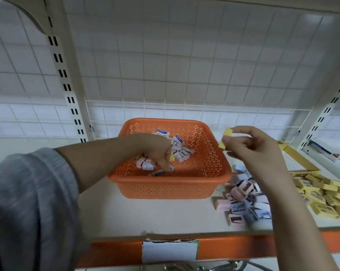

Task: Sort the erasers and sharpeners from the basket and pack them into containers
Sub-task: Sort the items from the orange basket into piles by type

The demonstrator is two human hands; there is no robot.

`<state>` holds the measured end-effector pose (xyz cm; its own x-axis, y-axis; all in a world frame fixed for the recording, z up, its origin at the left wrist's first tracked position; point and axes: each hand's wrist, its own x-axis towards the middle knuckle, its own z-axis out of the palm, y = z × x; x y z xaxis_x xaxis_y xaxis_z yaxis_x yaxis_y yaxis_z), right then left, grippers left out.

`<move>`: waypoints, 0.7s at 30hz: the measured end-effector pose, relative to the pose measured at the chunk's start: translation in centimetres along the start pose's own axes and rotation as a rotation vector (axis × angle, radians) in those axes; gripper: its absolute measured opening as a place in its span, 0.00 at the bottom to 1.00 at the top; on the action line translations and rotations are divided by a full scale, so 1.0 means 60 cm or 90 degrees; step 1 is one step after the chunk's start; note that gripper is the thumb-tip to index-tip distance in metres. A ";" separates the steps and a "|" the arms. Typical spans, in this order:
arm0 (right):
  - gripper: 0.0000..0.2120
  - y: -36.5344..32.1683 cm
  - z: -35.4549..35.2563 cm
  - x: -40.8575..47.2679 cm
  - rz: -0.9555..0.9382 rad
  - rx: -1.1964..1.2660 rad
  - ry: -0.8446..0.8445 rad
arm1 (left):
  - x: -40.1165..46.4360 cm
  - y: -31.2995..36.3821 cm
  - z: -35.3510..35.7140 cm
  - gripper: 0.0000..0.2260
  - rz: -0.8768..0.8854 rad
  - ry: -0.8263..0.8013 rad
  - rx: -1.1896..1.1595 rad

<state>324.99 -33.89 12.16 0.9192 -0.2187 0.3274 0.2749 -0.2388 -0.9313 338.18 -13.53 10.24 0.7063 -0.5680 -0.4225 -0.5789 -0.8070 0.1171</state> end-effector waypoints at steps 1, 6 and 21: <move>0.08 0.006 -0.004 -0.008 0.019 0.020 0.015 | 0.006 0.002 0.003 0.09 -0.004 -0.010 0.021; 0.07 0.025 -0.013 -0.025 0.081 0.090 0.062 | 0.015 0.014 0.007 0.06 -0.027 -0.013 0.047; 0.09 0.051 -0.095 -0.057 0.057 0.041 0.170 | -0.106 0.122 -0.077 0.01 0.084 0.517 -0.341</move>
<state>321.09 -39.27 9.10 0.8363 -0.4793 0.2662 0.2214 -0.1489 -0.9637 331.33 -16.61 17.92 0.8310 -0.4352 0.3465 -0.5533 -0.5825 0.5955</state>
